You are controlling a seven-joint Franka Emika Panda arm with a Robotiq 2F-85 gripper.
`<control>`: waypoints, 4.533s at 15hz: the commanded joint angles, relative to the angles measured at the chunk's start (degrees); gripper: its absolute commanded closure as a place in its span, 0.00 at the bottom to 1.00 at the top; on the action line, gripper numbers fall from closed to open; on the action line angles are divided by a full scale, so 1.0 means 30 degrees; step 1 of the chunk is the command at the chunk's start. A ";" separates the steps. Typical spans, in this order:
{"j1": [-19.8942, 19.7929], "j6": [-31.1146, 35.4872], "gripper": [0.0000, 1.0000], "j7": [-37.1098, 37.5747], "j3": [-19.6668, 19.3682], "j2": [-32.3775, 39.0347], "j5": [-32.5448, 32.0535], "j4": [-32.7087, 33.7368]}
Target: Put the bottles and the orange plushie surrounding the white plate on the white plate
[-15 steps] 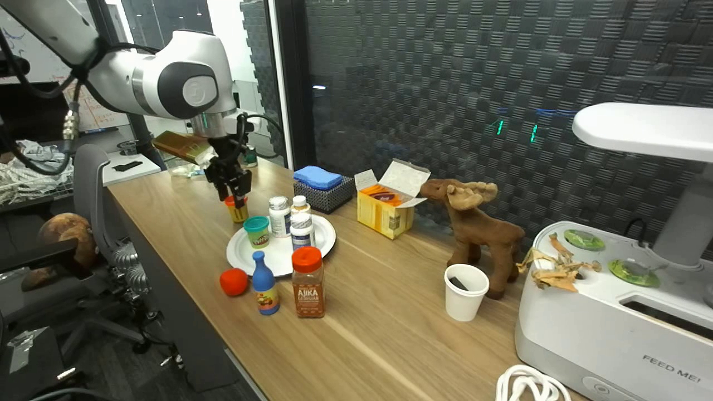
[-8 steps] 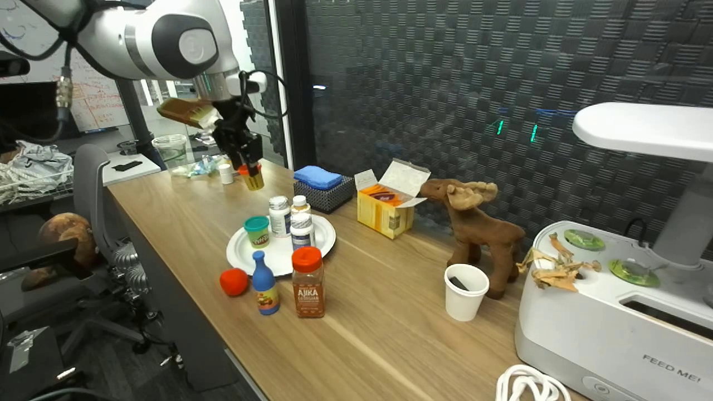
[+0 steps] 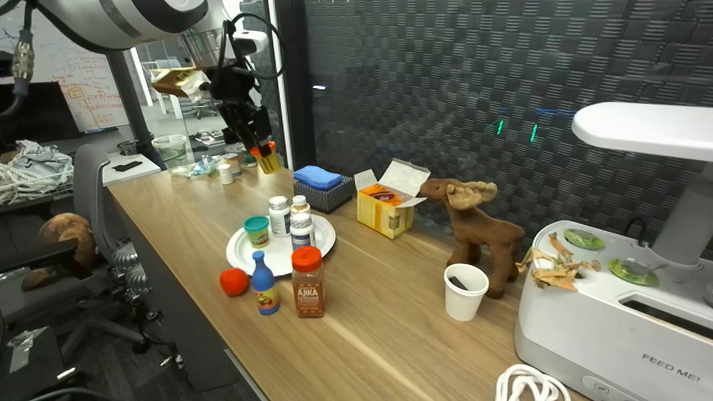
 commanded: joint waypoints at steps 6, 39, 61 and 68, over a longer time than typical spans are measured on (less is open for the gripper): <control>-0.1551 -0.0211 0.72 0.1507 0.0140 -0.2332 0.0027 -0.3122; -0.2976 0.3153 0.00 -0.3047 -0.0263 0.1696 0.5985 -0.3002; -0.5350 -0.1227 0.00 0.5760 -0.1690 -0.3913 0.1021 -0.5293; -0.6029 0.0219 0.00 0.7024 -0.2089 -0.2820 0.1678 -0.5973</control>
